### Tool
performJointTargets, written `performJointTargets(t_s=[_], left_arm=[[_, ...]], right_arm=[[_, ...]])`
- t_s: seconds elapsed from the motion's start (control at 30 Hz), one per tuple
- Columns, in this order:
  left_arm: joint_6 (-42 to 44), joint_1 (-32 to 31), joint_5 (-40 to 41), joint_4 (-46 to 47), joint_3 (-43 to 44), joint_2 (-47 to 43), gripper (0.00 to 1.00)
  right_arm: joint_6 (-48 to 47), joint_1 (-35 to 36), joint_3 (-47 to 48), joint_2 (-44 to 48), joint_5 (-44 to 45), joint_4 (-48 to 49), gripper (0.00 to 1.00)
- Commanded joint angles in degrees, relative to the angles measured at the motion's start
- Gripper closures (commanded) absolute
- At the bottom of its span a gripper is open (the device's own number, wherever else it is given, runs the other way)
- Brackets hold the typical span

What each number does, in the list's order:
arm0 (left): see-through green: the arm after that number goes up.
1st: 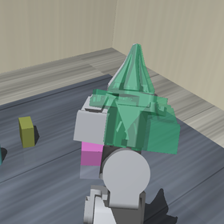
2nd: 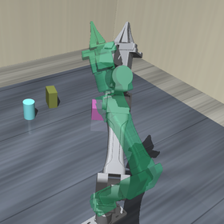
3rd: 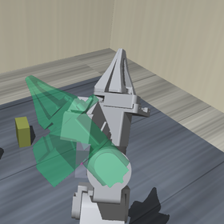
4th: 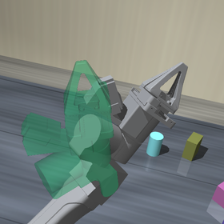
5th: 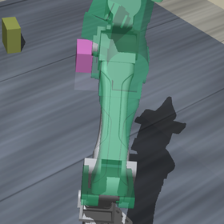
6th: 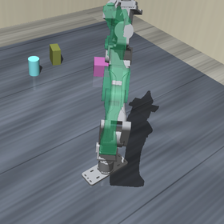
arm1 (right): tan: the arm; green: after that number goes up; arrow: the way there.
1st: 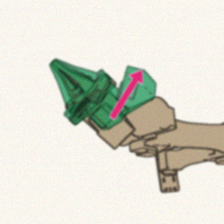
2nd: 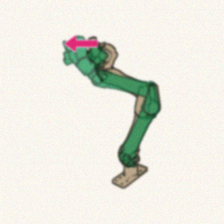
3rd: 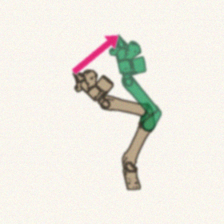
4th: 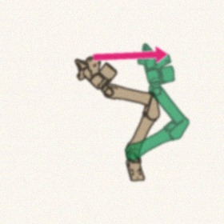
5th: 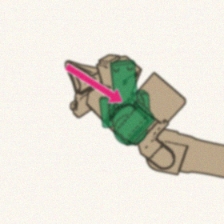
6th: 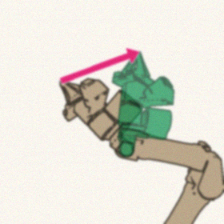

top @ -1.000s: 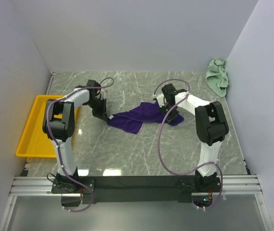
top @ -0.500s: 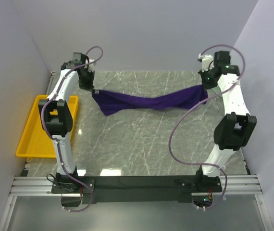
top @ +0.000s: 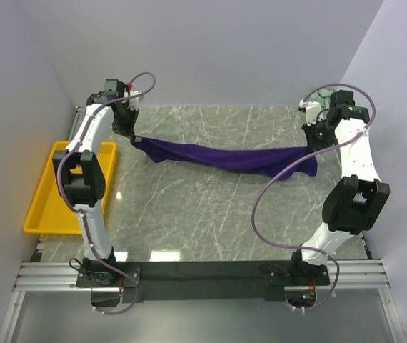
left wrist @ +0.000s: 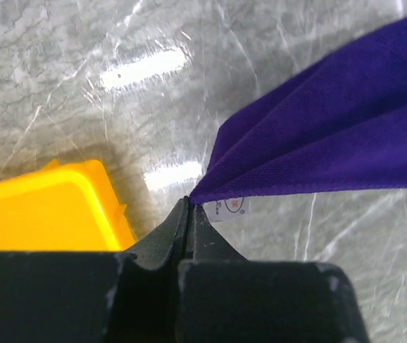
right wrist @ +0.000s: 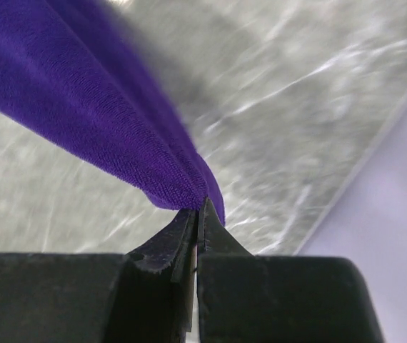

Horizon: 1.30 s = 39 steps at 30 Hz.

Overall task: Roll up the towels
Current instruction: Flatten the towel

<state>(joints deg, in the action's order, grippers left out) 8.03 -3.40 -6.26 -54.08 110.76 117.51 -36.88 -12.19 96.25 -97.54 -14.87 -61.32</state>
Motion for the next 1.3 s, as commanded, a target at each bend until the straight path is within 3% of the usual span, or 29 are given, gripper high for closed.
performJointTargets(t_s=[0.0,0.17,0.33,0.5,0.57,0.6,0.73,0.8,0.9,1.0,1.13,1.27], left_arm=[[3.7,1.5,-2.9,-0.5,-0.6,-6.4,1.0],[3.0,1.6,-5.8,-0.8,0.0,-6.2,1.0],[-0.2,1.6,-4.2,-1.9,6.7,1.7,1.0],[-2.1,1.6,-2.4,-1.3,15.6,10.7,1.0],[-3.4,1.6,-2.4,-0.8,18.8,13.0,1.0],[-4.2,1.6,-2.5,-0.5,19.5,14.9,1.0],[-5.0,1.6,-2.4,1.3,19.2,16.5,1.0],[-5.0,1.6,-2.4,2.1,17.0,15.9,1.0],[-5.0,1.6,-3.1,3.4,14.2,14.9,1.0],[-5.1,1.6,-3.8,3.6,13.5,14.5,1.0],[-5.3,1.6,-4.2,3.5,13.5,14.3,1.0],[-5.6,1.6,-5.1,3.8,11.8,13.4,1.0]], right_arm=[[-6.2,-0.5,0.2,1.0,-4.7,-9.2,1.0],[-5.9,0.0,1.8,-3.4,-8.3,-10.4,1.0],[-0.7,0.5,17.2,-24.4,-11.2,-14.8,1.0],[8.0,1.2,20.1,-32.6,-9.3,-5.3,0.98],[11.4,1.8,18.9,-32.9,-6.6,0.4,0.91],[12.4,2.0,17.6,-32.6,-5.8,2.1,0.7],[13.9,2.0,16.1,-29.5,-2.0,4.8,0.44],[12.2,1.6,11.3,-23.3,-0.9,7.3,0.34],[8.2,1.9,3.5,-14.0,-1.0,9.2,0.34],[3.8,3.0,-2.3,-7.7,-1.1,8.2,0.39],[-1.1,7.1,-9.1,-3.4,4.1,8.2,0.53],[-0.7,11.9,-15.6,-2.7,7.0,10.7,0.56]])
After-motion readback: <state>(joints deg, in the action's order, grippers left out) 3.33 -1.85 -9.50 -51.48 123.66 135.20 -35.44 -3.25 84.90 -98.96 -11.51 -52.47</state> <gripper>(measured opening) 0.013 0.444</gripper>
